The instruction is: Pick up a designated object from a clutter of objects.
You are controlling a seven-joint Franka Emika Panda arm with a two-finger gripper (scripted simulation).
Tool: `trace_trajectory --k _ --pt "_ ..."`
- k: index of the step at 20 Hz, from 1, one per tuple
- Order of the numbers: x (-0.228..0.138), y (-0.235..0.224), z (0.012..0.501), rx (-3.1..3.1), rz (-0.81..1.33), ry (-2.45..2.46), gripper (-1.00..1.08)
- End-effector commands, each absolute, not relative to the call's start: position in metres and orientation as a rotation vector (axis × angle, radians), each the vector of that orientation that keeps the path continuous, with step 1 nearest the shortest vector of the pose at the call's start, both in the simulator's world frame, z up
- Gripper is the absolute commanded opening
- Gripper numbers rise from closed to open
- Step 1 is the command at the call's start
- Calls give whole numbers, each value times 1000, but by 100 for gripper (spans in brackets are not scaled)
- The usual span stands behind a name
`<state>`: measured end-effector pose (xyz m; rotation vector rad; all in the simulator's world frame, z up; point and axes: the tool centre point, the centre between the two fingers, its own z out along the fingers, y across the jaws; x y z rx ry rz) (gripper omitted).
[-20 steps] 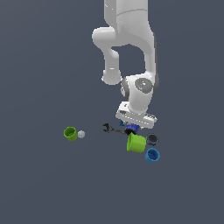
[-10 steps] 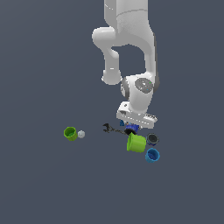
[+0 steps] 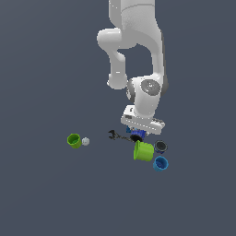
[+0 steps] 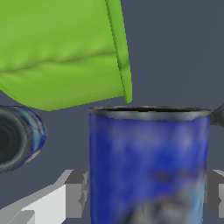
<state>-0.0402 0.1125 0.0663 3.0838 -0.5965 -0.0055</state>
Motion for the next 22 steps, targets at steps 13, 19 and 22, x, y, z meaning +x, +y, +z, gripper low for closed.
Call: trace_trajectory --k 13,19,22 --pt "-9 58 177 3085 0 -601 -100" --pt "7 29 236 3085 0 -601 -100" --pt "16 15 265 3085 0 -601 -100"
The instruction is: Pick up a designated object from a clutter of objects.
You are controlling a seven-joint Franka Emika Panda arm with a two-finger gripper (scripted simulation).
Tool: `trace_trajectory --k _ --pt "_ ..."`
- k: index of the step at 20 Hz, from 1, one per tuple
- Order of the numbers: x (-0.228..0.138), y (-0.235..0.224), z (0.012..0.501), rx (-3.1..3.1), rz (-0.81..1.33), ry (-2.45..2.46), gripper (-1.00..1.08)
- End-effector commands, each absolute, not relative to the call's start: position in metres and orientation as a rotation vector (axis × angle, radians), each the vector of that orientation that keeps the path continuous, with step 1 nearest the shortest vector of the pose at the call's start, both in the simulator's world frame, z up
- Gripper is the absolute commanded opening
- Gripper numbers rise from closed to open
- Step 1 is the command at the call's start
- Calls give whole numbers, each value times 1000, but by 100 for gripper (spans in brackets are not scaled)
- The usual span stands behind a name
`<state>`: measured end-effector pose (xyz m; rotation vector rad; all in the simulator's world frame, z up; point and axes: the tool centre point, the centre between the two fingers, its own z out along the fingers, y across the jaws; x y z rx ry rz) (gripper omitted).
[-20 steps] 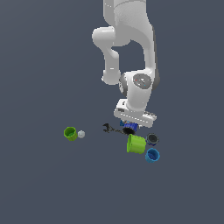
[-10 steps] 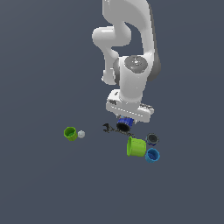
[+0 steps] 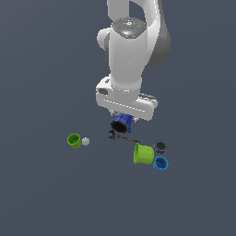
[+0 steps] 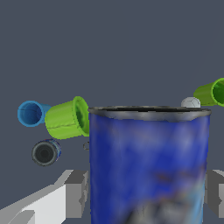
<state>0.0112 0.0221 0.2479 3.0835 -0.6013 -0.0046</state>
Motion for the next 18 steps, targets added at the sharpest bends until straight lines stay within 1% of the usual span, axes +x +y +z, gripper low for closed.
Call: trace_trajectory --k 1,10,18 --pt "19 10 275 3085 0 -601 -100" --pt "44 -26 350 3084 0 -600 -100" --pt "57 -43 385 3084 0 -599 -100"
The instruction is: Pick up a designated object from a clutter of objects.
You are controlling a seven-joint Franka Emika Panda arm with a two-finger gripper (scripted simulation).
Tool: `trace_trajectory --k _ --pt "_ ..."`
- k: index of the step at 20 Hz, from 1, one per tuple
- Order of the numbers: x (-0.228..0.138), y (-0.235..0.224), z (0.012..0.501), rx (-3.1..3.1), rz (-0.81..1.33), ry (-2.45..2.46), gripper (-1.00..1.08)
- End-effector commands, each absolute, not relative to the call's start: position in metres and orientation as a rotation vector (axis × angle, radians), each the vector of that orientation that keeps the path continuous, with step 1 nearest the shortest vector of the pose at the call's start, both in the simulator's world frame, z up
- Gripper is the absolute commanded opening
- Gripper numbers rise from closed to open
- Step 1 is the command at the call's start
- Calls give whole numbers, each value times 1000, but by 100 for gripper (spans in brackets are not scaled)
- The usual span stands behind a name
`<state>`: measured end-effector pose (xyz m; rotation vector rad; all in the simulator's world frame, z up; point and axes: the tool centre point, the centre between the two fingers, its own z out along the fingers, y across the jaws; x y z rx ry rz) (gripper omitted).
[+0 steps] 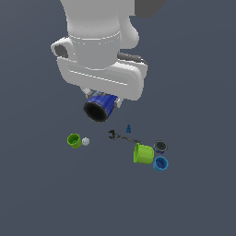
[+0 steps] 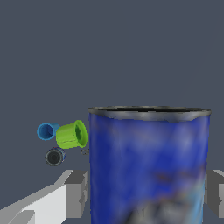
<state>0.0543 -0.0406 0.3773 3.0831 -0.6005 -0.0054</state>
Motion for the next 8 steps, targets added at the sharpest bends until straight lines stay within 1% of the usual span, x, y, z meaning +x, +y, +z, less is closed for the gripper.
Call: trace_trajectory --k 1,8 --pt "58 -44 387 3084 0 -599 -100" --pt "61 -47 394 3084 0 -599 -100"
